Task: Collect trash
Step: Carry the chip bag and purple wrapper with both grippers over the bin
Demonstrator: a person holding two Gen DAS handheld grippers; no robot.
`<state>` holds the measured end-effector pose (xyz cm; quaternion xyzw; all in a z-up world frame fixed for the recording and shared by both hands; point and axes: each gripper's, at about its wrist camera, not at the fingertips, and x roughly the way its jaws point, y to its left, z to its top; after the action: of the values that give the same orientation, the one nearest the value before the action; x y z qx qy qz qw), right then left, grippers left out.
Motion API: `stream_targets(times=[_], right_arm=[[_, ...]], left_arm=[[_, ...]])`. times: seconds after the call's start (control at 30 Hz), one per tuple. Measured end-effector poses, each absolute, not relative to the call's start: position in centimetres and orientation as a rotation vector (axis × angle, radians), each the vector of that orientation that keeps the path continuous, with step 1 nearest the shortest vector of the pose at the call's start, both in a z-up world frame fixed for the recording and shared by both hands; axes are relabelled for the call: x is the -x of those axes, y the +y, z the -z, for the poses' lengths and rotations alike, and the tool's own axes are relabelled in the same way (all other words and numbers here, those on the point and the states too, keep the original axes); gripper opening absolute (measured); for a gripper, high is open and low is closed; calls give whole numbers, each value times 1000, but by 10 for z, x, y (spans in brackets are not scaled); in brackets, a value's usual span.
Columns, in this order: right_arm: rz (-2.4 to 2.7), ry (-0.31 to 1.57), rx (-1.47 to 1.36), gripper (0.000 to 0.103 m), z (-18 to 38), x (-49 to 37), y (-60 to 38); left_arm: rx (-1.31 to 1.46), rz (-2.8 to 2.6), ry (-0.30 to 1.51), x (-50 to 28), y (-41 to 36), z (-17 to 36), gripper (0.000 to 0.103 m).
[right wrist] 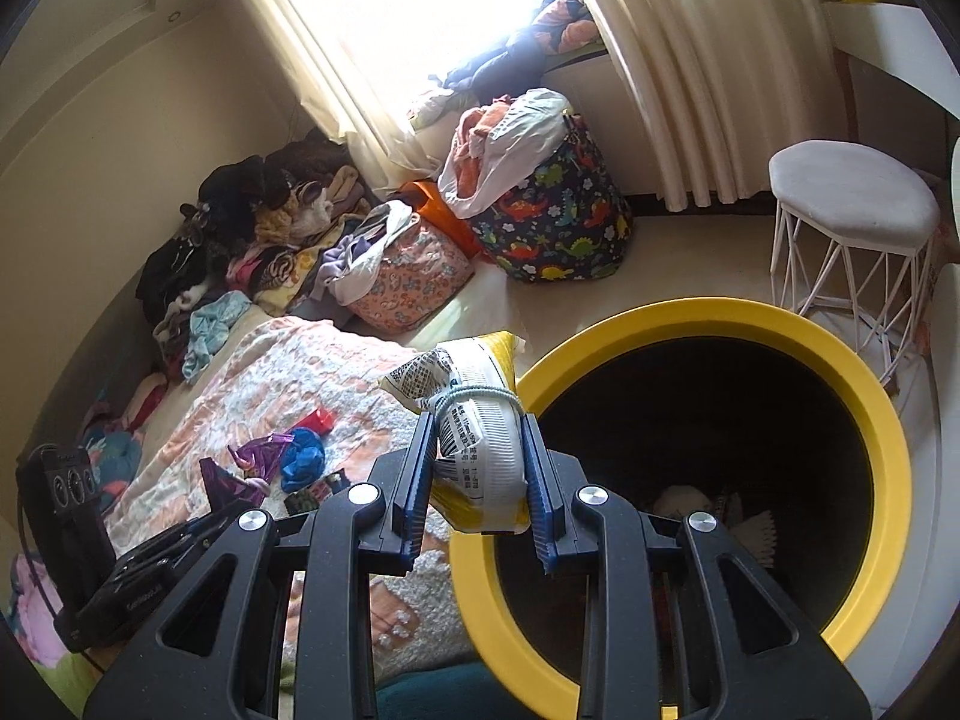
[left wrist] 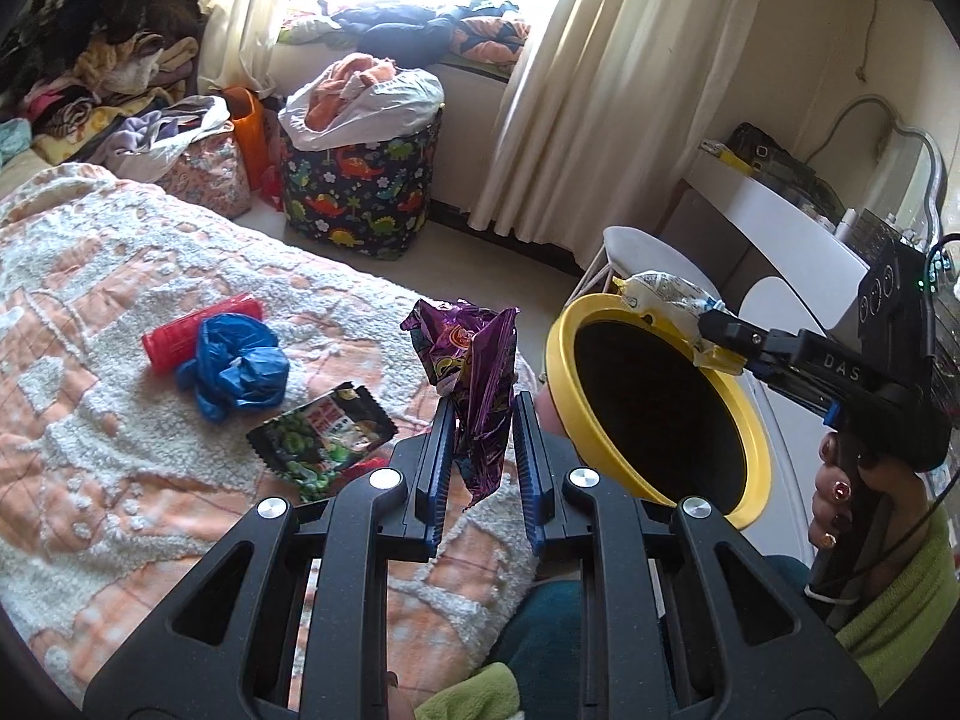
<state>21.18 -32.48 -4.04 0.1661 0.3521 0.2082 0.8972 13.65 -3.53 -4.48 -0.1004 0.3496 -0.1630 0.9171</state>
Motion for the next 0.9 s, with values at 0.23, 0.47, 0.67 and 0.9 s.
stream_targets(times=[0.23, 0.47, 0.67, 0.9], right_arm=[[-384, 726, -368, 27, 43, -214, -342], [-342, 722, -398, 27, 45, -218, -357], [-297, 716, -424, 27, 49, -221, -376], [-255, 725, -462, 27, 56, -223, -396]], left_arm=[[182, 380, 720, -136, -55, 44, 14], [153, 425, 724, -135, -76, 43, 14], [131, 460, 729, -135, -93, 45, 14], [101, 503, 734, -135, -113, 46, 14]])
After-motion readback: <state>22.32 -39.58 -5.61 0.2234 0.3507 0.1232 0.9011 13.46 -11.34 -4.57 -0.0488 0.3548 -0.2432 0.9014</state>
